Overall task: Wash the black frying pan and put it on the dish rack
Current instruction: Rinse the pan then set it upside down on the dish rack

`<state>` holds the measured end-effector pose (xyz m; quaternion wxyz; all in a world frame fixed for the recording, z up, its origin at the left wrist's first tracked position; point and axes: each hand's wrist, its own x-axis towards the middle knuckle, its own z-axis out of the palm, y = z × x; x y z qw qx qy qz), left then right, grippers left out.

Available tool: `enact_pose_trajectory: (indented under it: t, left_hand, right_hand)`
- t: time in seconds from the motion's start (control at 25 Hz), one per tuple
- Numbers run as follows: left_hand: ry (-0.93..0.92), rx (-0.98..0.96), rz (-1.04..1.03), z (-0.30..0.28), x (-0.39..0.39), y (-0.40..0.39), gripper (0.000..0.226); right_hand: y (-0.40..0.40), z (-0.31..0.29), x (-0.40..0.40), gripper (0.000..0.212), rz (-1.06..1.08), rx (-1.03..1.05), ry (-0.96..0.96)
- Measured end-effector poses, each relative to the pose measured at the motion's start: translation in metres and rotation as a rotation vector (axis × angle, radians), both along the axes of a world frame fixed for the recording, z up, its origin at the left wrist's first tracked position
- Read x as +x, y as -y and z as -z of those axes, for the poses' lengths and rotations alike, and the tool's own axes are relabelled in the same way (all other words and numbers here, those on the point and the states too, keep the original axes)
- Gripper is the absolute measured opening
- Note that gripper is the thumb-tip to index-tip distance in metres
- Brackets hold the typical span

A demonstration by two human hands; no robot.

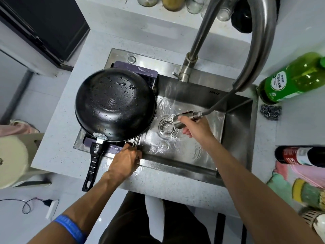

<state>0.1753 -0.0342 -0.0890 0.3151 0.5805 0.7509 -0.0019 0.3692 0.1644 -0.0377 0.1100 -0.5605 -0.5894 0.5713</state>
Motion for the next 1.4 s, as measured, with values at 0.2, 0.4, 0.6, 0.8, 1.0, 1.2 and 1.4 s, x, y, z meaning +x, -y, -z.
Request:
enact_pose_trajectory:
  t: [0.2, 0.4, 0.6, 0.8, 1.0, 1.2, 1.4]
  left_hand:
    - [-0.009, -0.006, 0.000, 0.000, 0.003, -0.001, 0.010]
    - [0.028, -0.029, -0.059, 0.003, 0.000, 0.001, 0.016]
    - [-0.007, 0.006, -0.017, 0.002, 0.003, -0.002, 0.011]
    - [0.002, -0.002, -0.015, 0.009, -0.001, 0.000, 0.009]
    - [-0.004, 0.026, -0.033, 0.004, 0.003, 0.000, 0.008]
    - [0.002, 0.019, -0.021, 0.001, 0.003, -0.002, 0.009]
    - [-0.013, -0.003, -0.007, -0.004, 0.005, -0.003, 0.006]
  right_hand:
    - [-0.035, 0.015, -0.010, 0.032, 0.355, 0.020, -0.114]
    - [-0.021, 0.019, -0.029, 0.033, 0.233, 0.000, -0.156]
    - [-0.046, 0.026, -0.007, 0.039, 0.415, 0.034, -0.127]
    - [-0.032, 0.017, -0.006, 0.034, 0.313, 0.014, -0.145]
    - [-0.063, 0.019, 0.047, 0.052, 0.297, 0.155, 0.013]
    - [-0.070, 0.007, 0.059, 0.023, 0.152, 0.295, 0.287]
    - [-0.034, 0.011, 0.062, 0.018, 0.050, 0.128, 0.364]
